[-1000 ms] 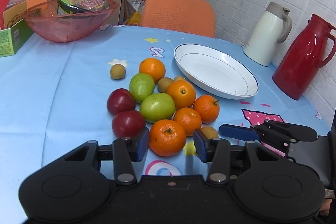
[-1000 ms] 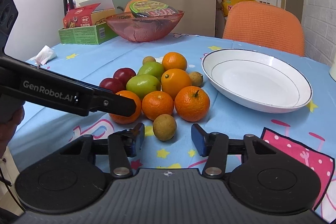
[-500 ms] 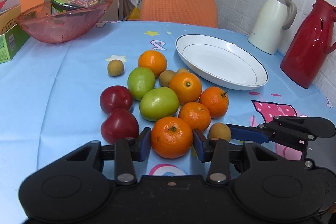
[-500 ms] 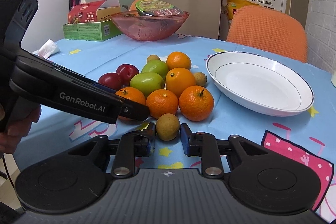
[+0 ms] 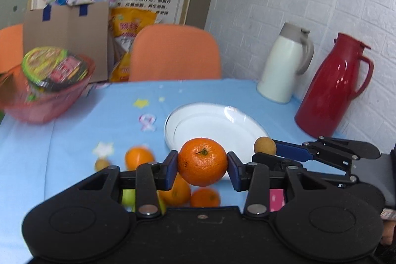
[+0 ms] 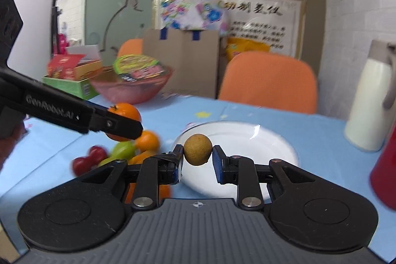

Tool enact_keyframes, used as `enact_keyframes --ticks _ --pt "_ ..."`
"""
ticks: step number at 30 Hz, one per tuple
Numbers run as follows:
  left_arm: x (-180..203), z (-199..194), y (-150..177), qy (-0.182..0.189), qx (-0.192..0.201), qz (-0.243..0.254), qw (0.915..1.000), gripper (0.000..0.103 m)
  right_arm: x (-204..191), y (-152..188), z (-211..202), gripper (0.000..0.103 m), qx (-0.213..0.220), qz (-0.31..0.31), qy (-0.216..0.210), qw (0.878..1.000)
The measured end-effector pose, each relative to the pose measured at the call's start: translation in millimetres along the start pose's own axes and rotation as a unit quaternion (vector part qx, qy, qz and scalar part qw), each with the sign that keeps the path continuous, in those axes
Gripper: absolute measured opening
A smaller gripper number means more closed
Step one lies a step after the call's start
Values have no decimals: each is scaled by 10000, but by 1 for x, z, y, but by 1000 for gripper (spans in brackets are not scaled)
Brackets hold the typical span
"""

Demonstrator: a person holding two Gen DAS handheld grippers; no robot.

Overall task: Organize fruits
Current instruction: 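Carry both fruits over the white plate and open both tools to release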

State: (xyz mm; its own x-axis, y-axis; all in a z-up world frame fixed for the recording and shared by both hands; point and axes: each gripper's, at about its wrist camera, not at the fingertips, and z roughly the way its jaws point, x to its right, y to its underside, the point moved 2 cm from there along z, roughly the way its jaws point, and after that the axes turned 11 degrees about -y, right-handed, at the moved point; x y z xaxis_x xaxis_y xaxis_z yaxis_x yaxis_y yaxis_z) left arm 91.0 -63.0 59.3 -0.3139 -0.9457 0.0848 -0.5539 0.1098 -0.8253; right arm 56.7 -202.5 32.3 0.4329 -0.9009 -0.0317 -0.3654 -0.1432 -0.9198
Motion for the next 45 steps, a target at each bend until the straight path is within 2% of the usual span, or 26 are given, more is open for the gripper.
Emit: enact_keyframes --ticks 3,6,12,15,27,36,41,43,44,45 --pt "7 24 -29 -16 15 38 10000 103 26 -11 17 44 20 83 277 9996" --pt "11 56 -45 80 -176 -55 9998 103 49 -15 36 44 -30 232 370 9990" --pt "16 119 -44 54 -625 22 9980 103 72 -3 82 44 -536 113 402 9977" --pt "13 137 -42 51 -720 5 9974 103 82 1 95 44 -635 207 399 9970" --pt "16 173 -34 21 -948 96 9954 103 99 6 121 44 -985 221 451 9939" --pt "15 181 -28 -64 -978 89 9951 103 103 10 127 45 -1086 190 390 9931" --pt "13 174 -29 -41 -777 -12 9970 103 97 10 121 65 -994 -3 364 9944" --pt "12 161 -34 -99 -570 -91 9983 103 94 9 113 82 -921 -63 396 9949" --pt "11 155 -36 -129 -485 -106 9987 103 92 8 108 101 -869 -87 425 9953" --pt "12 147 -38 -191 -393 -115 9990 103 89 7 102 103 -789 -117 458 9958"
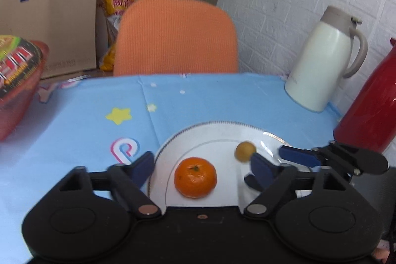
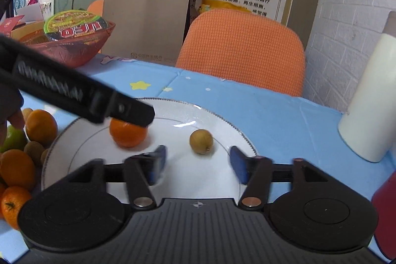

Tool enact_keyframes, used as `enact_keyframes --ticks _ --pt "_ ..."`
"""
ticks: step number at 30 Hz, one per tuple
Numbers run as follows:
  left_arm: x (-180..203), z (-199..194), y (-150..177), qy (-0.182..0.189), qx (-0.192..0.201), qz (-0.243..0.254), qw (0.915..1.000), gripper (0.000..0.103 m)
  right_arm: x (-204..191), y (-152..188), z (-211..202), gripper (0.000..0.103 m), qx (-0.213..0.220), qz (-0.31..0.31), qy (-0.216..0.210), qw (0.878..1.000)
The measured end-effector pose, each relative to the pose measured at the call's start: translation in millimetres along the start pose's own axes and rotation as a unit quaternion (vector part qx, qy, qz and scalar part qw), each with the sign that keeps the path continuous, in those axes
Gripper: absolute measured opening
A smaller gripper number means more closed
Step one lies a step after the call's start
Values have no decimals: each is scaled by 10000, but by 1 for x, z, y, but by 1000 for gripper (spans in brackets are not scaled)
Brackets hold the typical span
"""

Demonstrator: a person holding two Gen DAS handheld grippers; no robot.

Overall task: Organize fruits
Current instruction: 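Carry both fruits over the white plate and open both tools to release, then move the left tool to a red plum while the right tool approaches a tangerine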

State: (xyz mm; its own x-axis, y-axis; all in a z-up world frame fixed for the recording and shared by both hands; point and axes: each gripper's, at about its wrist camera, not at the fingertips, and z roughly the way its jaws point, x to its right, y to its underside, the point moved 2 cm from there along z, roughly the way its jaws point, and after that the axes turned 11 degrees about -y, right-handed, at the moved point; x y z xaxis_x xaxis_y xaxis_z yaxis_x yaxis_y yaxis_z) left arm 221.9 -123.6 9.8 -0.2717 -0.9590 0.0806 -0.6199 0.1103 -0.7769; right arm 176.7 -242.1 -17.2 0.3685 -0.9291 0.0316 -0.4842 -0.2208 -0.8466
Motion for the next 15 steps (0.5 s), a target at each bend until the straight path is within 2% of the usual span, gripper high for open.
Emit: enact_keyframes --ticks 4,8,12,15 --pt "1 -38 -3 -208 388 -54 9990 103 -13 -3 -32 103 291 56 -33 9996" --pt "-3 -83 4 -22 603 -108 9981 103 -31 0 -66 103 585 270 -225 9977" --pt "-10 -129 23 -355 801 -191 9960 103 -55 9 -95 103 804 468 -454 9946" --pt "-21 -156 48 -329 927 -250 9948 103 -76 21 -111 103 946 591 -658 9916"
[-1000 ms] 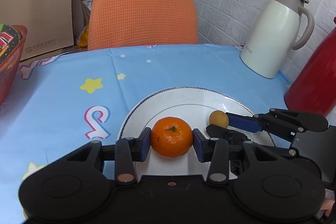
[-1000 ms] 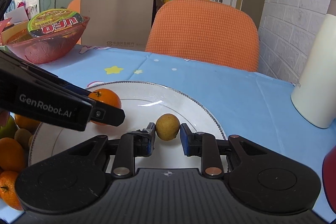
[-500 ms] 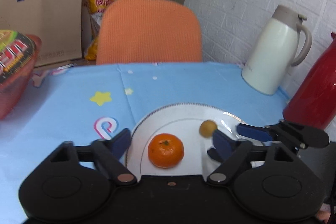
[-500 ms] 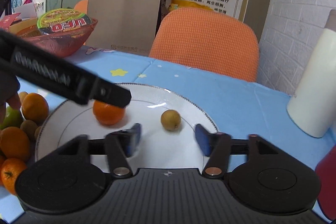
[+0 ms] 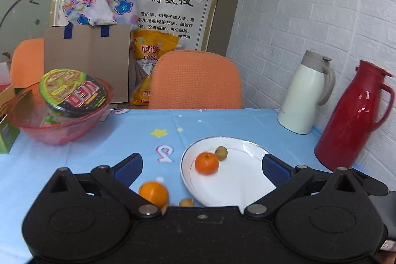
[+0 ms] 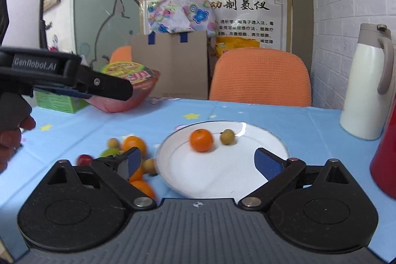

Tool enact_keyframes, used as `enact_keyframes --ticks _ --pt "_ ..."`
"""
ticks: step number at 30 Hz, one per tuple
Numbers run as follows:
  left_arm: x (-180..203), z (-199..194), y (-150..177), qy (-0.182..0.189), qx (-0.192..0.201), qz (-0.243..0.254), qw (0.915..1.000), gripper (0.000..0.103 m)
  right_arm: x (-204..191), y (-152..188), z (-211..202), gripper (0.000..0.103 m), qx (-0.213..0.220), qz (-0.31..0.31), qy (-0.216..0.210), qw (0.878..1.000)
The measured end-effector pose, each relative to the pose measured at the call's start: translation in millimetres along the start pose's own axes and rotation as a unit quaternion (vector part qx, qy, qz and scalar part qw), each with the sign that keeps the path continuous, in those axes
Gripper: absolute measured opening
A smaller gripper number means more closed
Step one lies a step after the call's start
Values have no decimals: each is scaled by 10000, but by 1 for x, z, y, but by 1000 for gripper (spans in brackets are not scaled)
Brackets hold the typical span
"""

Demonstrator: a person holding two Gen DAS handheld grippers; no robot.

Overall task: Organize fruits
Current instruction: 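Move the left tool to a red plum while the right tool approaches a tangerine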

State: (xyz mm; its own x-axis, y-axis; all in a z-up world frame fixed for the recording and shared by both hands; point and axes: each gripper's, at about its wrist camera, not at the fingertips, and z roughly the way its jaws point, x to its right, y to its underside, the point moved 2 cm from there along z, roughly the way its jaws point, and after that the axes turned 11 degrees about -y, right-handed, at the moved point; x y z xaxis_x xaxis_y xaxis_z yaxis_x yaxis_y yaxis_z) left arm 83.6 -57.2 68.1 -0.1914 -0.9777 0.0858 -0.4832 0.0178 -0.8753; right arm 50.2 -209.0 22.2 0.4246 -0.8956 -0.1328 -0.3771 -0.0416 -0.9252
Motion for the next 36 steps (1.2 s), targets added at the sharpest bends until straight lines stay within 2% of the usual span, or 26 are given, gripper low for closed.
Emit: enact_keyframes --ticks 3,7,10,12,14,16,19,27,35,36 --pt "-15 -21 25 0 -115 -96 9999 103 -18 13 -7 103 -23 157 -139 9998" --pt "-31 -42 56 -367 -145 -75 9992 103 -36 30 -10 103 -58 484 -318 9983" --pt "-45 -53 74 -486 -271 -170 9983 103 -47 38 -7 103 -231 537 -529 9969" --pt "-53 -57 82 -526 -339 -243 9977 103 -54 44 -6 103 -321 548 -494 9968" --pt "-61 -61 88 -612 -383 -315 9969 103 -60 48 -6 103 -214 613 -512 9966" --pt "-67 -64 93 -682 -408 -365 9962 103 -65 52 -8 103 -35 705 -667 9953" --pt "-74 -66 101 -716 -446 -423 9955 103 -75 53 -2 103 -211 702 -873 9935" --pt "-91 -67 106 -665 -428 -555 9953 103 -93 54 20 103 -512 580 -354 9964" --pt "-97 -38 97 -383 -642 -472 9961 103 -93 56 43 103 -628 709 -453 9945" --pt "-97 -34 96 -334 -687 -476 9959 100 -92 55 45 103 -626 749 -459 9942"
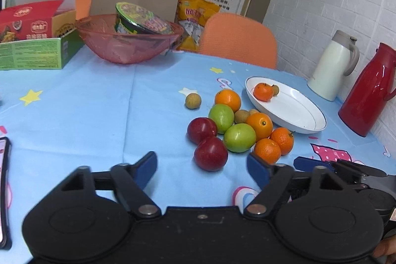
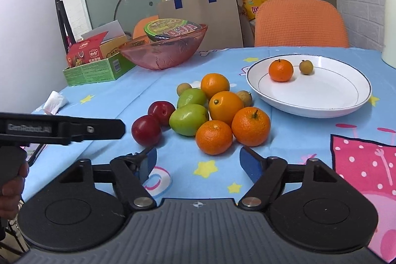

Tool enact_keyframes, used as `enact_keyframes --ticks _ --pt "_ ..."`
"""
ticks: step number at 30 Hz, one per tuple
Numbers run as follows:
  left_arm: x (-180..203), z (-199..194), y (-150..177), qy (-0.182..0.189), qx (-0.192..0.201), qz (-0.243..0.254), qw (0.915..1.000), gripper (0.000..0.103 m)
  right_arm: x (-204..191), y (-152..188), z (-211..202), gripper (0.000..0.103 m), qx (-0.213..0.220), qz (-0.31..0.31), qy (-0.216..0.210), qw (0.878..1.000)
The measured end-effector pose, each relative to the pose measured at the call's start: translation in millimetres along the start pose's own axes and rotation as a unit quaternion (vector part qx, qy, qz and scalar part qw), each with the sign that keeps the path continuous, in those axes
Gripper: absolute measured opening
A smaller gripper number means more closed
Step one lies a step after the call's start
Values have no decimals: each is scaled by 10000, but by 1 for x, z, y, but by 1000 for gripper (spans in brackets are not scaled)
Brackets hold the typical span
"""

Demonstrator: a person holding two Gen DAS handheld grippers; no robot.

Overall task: Organize fruits
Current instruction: 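Move the left tool to a red plum while the right tool approaches a tangerine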

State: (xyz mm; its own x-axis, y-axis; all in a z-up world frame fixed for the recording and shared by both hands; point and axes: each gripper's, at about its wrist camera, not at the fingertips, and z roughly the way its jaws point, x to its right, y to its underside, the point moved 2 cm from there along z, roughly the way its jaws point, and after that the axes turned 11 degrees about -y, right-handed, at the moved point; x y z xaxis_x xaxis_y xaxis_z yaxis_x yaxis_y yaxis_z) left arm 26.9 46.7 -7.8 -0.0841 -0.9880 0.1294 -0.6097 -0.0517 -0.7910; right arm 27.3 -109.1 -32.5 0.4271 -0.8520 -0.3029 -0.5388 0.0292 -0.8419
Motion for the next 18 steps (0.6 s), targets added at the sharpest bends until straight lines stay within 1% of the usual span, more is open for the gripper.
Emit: enact_keyframes --ticks 1,4,13,15,18 --pt "1 5 -2 83 -31 -10 10000 97 1 -1 1 103 8 23 -2 10000" --pt "3 18 -7 208 -154 -24 9997 96 4 -4 7 103 -13 68 87 9999" --pt "11 39 -9 219 -305 84 9993 96 7 -6 18 88 -95 124 211 9997" --pt "12 42 -8 249 -351 93 9990 96 7 -6 20 82 -105 114 260 9995" --pt "11 47 -7 275 -430 72 9987 96 8 -7 24 80 -98 140 306 9994"
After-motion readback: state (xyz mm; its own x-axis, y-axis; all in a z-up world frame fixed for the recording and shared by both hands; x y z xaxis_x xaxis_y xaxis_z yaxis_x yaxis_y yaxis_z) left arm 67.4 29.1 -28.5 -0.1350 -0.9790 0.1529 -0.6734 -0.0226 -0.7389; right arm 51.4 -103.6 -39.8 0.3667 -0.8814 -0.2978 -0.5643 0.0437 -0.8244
